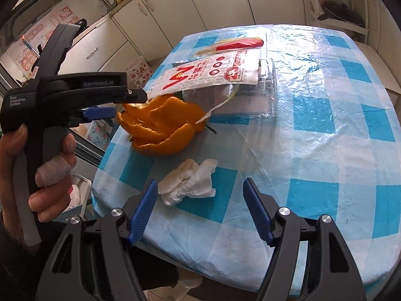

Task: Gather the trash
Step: 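Return to the table and grasp an orange peel with the left tool, then grasp a white tissue with the right tool while the left holds the peel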

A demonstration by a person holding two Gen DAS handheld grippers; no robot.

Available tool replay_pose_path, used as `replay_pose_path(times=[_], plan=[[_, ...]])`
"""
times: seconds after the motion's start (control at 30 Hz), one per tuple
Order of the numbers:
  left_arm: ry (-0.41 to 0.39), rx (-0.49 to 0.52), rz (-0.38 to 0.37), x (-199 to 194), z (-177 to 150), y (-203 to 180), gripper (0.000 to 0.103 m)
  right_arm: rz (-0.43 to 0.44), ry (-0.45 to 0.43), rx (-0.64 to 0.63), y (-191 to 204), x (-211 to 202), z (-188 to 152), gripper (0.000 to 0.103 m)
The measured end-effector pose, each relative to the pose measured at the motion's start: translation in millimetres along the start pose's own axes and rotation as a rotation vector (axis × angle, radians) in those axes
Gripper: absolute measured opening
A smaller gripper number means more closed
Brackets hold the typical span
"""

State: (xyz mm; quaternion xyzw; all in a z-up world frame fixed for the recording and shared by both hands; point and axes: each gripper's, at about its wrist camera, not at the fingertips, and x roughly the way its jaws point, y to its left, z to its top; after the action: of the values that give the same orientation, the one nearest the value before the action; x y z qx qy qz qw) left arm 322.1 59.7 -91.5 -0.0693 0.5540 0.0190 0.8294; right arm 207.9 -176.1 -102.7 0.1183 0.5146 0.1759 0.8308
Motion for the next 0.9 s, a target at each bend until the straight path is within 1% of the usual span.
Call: replay_pose_path(times=[0.13, 0.23, 0.27, 0.3, 0.37, 0.4, 0.5, 0.6, 0.63, 0.67, 0.7, 0.77, 0.8, 0.9], plan=[[0.003, -0.015, 0.003, 4, 1, -3, 0.07, -0.017, 0.001, -0.006, 2, 4, 0, 0.068], [-0.001, -0.005, 0.008, 5, 0, -11, 0.069, -0.025, 0.003, -0.012, 7, 10, 1, 0.068], [-0.006, 0.001, 0.011, 4, -1, -13, 0.067, -0.03, 0.004, -0.018, 9, 13, 2, 0.068], [-0.009, 0.006, 0.011, 4, -1, -15, 0.061, -0.034, 0.005, -0.025, 12, 15, 2, 0.068], [-0.009, 0.017, 0.01, 4, -2, -17, 0.054, -0.044, 0.01, -0.042, 17, 19, 1, 0.068], [-0.006, 0.017, 0.005, 4, -2, -17, 0.046, -0.047, 0.011, -0.051, 21, 24, 1, 0.068], [-0.005, 0.011, -0.002, 5, -3, -14, 0.034, -0.058, 0.014, -0.071, 27, 31, 2, 0.068], [-0.019, -0.001, -0.015, 1, -2, -10, 0.025, -0.07, 0.015, -0.079, 29, 36, 2, 0.068], [-0.025, -0.003, -0.025, -2, -2, -9, 0.024, -0.074, 0.015, -0.078, 29, 37, 2, 0.066], [-0.033, -0.003, -0.035, -4, -2, -9, 0.024, -0.078, 0.014, -0.078, 29, 39, 2, 0.06], [-0.04, -0.003, -0.042, -7, -3, -9, 0.024, -0.083, 0.018, -0.079, 29, 41, 3, 0.056], [-0.057, 0.007, -0.063, -13, -3, -10, 0.024, -0.083, 0.026, -0.079, 30, 45, 3, 0.04], [-0.067, 0.012, -0.075, -17, -4, -11, 0.024, -0.08, 0.028, -0.081, 30, 46, 3, 0.037], [-0.09, 0.008, -0.112, -28, -6, -7, 0.023, -0.087, 0.016, -0.103, 32, 44, 3, 0.026]])
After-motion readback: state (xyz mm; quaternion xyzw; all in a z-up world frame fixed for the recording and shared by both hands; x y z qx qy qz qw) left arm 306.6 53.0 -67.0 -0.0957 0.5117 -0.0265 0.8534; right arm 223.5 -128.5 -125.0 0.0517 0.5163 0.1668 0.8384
